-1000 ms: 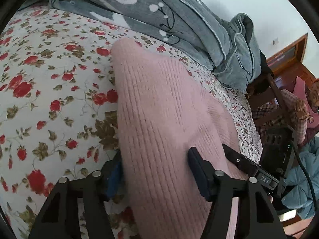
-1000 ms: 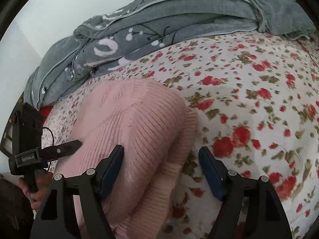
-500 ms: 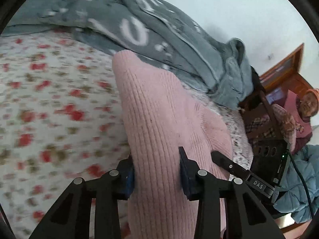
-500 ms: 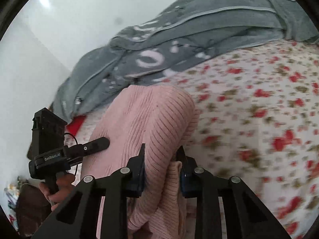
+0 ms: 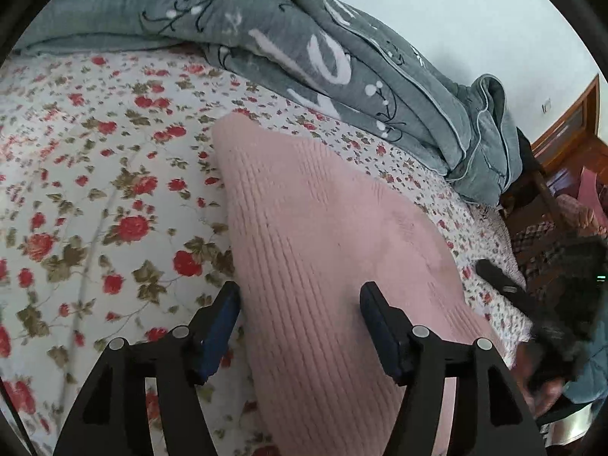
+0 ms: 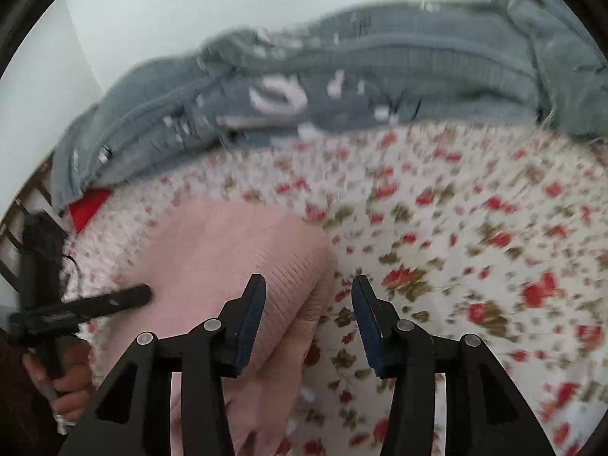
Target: Fold small clothes
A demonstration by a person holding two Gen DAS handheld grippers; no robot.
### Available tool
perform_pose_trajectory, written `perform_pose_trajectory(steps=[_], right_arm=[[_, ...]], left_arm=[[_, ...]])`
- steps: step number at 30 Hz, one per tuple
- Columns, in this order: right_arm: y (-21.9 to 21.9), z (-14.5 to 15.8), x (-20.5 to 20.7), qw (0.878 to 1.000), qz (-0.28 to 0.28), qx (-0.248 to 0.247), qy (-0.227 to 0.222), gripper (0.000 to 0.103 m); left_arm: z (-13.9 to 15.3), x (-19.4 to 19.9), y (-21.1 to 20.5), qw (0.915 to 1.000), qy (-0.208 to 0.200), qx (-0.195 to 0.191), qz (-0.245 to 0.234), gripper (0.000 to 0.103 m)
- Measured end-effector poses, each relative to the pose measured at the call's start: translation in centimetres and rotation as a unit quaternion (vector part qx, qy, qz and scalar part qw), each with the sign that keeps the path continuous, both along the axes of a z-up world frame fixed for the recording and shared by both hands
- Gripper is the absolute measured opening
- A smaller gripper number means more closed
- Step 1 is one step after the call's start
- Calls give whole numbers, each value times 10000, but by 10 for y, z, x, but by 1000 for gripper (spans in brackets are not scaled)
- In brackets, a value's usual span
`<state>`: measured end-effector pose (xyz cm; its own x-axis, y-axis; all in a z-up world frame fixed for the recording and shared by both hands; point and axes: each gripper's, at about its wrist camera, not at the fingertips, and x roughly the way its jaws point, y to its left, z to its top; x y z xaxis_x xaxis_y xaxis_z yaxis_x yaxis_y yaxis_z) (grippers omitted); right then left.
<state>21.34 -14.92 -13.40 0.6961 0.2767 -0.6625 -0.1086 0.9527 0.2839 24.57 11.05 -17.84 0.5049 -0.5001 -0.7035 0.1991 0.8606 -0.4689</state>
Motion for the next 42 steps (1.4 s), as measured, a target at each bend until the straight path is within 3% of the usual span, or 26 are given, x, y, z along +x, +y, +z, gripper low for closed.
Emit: perform_pose_trajectory(steps=[5,6,8,12,16,19,21,24,26,29,31,35,42], right_arm=[[22,-4,-27,9985,450,299,127,47],[29,-13,-25,9987,438,86,250,42],[32,-30,-26,9985,392,-100,356,15],[4,-13,-57,9969,364,673,-166,13],[12,-46,-45,9995,144,160,237,15],[11,-50,-49,9998,91,132,107,38],[9,-39,-59,10000,-26,91,-12,44],[19,-25,-79,9991,-24,-193,-385,45],[36,-27,-90,9951,28,-707,-691,45],[46,-52,-89,9933,75,-1099,-348,44],[35,-61,-96,9959,25,-866,-269,44],[11,-43,-111,9981,65,-543,-300,44],[12,2,-80,9948,-5,-640,-789,45]], left_arm=[[7,-13,6,9999,-51,-34,88,64],[8,-15,6,9999,-47,-29,86,64],[12,-22,7,9999,-83,39,108,64],[23,-44,12,9993,-358,-37,33,65],[20,-65,5,9986,-462,-214,-118,66],[9,-84,-8,9981,-520,306,-105,66],[1,-97,-14,9966,-555,605,-83,66],[-8,-111,-12,9970,-537,559,56,66],[-17,-114,-15,9961,-476,735,144,69],[-21,-118,-17,9941,-542,925,136,69],[-15,-123,-12,9949,-489,879,103,69],[4,-133,3,9907,-792,1092,175,67],[45,-99,13,9874,-1100,981,574,66]])
